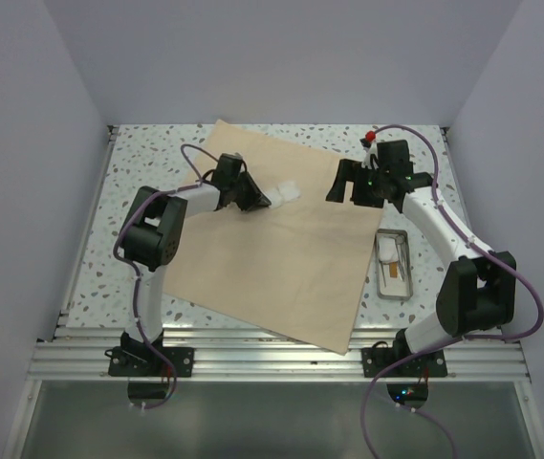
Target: Prepare the surgical pack
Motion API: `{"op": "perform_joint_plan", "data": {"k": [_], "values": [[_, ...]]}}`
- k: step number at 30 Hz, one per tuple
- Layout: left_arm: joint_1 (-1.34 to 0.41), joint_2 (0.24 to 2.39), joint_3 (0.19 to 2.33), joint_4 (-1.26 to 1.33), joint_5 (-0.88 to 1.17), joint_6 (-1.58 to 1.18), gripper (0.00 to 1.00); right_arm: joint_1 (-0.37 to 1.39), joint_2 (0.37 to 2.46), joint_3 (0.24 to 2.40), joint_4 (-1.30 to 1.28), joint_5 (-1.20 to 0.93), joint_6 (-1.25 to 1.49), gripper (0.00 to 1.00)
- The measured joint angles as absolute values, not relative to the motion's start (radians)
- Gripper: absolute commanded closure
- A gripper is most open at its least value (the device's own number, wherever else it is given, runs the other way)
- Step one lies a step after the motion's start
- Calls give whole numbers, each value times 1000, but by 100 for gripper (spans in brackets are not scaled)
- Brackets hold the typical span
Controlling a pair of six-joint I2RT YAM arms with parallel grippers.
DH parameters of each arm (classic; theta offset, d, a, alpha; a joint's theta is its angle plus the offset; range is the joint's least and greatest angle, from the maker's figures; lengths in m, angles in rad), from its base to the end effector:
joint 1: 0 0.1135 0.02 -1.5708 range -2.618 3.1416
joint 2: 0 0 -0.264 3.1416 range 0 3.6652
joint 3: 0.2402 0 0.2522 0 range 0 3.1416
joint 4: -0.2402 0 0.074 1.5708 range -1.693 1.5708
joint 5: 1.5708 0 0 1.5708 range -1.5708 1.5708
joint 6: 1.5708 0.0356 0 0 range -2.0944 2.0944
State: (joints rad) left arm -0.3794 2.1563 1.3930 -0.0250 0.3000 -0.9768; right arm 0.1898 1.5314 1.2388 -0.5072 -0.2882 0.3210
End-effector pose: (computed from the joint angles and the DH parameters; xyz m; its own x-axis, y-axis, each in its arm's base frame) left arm 0.4239 -0.1803 0.1309 -0.8223 -0.5244 -0.2209 -0.2395 0.6711 -0.7016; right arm 0.3289 0.0735 0.2865 -0.7868 0.1569 -0.5969 -0.1340 0.9007 0.4133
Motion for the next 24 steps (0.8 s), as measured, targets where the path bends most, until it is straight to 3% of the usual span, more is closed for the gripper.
{"op": "perform_joint_plan", "data": {"k": [6, 24], "values": [[-380, 2156, 1386, -19, 294, -974, 100, 190, 1531, 1239, -507, -288, 321, 9], [-380, 2053, 1325, 36, 243, -903, 100, 198, 1531, 1234, -500, -291, 321, 9]]}}
